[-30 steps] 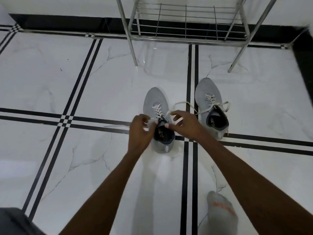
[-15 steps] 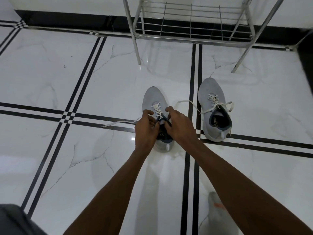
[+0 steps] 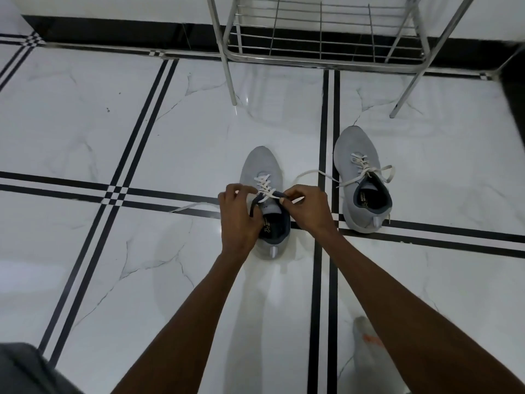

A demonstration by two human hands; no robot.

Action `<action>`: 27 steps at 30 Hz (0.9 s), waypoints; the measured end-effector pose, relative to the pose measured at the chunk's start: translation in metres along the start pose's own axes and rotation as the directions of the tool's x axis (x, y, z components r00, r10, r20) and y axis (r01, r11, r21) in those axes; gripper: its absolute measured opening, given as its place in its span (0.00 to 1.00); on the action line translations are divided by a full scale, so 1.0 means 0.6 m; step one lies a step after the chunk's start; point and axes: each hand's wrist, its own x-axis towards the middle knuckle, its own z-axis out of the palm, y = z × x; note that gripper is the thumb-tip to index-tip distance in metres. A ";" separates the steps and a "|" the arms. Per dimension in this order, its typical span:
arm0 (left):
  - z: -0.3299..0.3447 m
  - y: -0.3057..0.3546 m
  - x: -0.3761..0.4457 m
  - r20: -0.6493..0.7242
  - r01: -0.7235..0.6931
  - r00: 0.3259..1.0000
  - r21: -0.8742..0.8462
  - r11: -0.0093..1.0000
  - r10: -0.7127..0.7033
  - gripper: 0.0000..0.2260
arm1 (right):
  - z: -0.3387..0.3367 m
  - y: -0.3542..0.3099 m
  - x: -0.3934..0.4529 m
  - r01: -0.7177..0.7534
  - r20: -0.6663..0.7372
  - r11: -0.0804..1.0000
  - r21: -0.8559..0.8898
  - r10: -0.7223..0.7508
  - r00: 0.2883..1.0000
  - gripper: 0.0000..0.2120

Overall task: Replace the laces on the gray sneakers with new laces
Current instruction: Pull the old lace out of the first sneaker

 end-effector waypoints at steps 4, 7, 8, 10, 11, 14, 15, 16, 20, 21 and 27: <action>0.015 0.010 0.020 0.203 -0.249 0.956 0.178 0.952 0.212 0.12 | -0.003 0.006 0.001 -0.095 0.050 0.994 0.056 0.092 0.994 0.09; 0.020 0.015 0.026 0.181 -0.291 0.950 0.206 0.934 0.256 0.07 | -0.009 0.003 0.000 -0.182 0.087 0.974 0.135 0.171 0.981 0.09; 0.017 0.017 0.026 0.148 -0.297 0.951 0.210 0.932 0.270 0.06 | -0.011 0.002 -0.002 -0.193 0.089 0.970 0.149 0.181 0.979 0.09; 0.008 0.013 0.028 0.006 -0.162 0.987 0.138 0.977 0.162 0.05 | -0.015 0.002 -0.002 -0.208 0.068 0.963 0.175 0.198 0.978 0.07; 0.001 0.009 0.031 -0.086 -0.005 0.996 0.021 1.000 0.006 0.05 | -0.017 0.003 -0.002 -0.216 0.056 0.960 0.180 0.209 0.976 0.07; -0.013 -0.016 0.030 -0.182 0.289 0.929 -0.185 0.939 -0.322 0.04 | -0.018 0.002 0.000 -0.221 0.057 0.957 0.188 0.214 0.975 0.07; -0.017 -0.014 0.026 -0.166 0.257 0.945 -0.162 0.953 -0.283 0.05 | -0.017 0.000 0.001 -0.211 0.058 0.960 0.184 0.204 0.977 0.07; -0.017 -0.009 0.021 -0.123 0.168 0.975 -0.140 0.976 -0.186 0.10 | -0.017 -0.002 0.000 -0.201 0.057 0.964 0.173 0.194 0.979 0.08; 0.000 0.009 0.025 0.160 -0.285 0.951 0.119 0.951 0.265 0.09 | -0.013 -0.007 -0.004 -0.230 0.083 0.956 0.185 0.218 0.972 0.08; 0.005 0.014 0.027 0.190 -0.320 0.939 0.176 0.931 0.287 0.05 | -0.013 -0.008 -0.005 -0.234 0.094 0.953 0.191 0.219 0.971 0.07; -0.018 0.000 0.037 -0.030 -0.025 0.999 0.089 0.996 0.028 0.09 | -0.019 0.004 -0.010 -0.271 0.078 0.942 0.199 0.260 0.962 0.05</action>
